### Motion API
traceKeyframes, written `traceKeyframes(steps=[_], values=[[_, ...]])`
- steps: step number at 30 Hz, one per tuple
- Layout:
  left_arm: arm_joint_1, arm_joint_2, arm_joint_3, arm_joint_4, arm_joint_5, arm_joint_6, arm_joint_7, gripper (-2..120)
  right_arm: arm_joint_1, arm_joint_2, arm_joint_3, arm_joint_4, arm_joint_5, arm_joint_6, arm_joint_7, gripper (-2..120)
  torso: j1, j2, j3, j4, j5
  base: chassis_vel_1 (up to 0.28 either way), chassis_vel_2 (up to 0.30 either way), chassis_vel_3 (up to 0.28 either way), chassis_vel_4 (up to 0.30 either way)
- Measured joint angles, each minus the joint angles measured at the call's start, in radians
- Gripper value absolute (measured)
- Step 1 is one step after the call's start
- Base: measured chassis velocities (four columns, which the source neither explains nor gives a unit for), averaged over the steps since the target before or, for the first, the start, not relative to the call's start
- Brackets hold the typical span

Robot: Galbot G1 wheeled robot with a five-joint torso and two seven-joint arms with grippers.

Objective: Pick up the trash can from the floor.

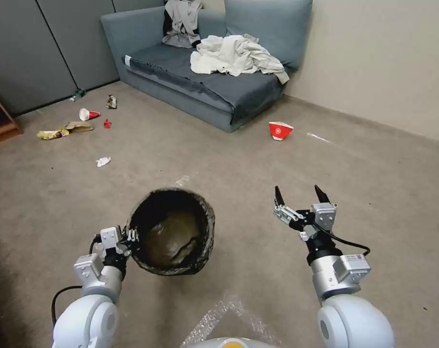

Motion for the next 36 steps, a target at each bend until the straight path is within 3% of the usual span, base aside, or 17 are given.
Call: traceKeyframes(steps=[3, 11, 36], values=[[0.031, -0.008, -0.008, -0.073, -0.006, -0.049, 0.039, 4, 0.0, 0.0, 0.005, 0.011, 0.011, 0.0, 0.011, 100, 0.0, 0.0, 0.0, 0.0, 0.0001, 0.0, 0.0, 0.0, 0.0], [0.044, -0.019, -0.012, -0.135, -0.009, -0.054, 0.041, 4, 0.003, -0.001, 0.008, 0.023, 0.024, -0.005, 0.026, 100, 0.0, 0.0, 0.0, 0.0, 0.0, 0.0, 0.0, 0.0, 0.0], [0.046, -0.018, -0.01, -0.137, -0.006, -0.038, 0.036, 4, 0.003, -0.002, 0.009, 0.032, 0.026, -0.006, 0.03, 100, 0.0, 0.0, 0.0, 0.0, -0.0001, 0.0, 0.0, 0.0, 0.0]])
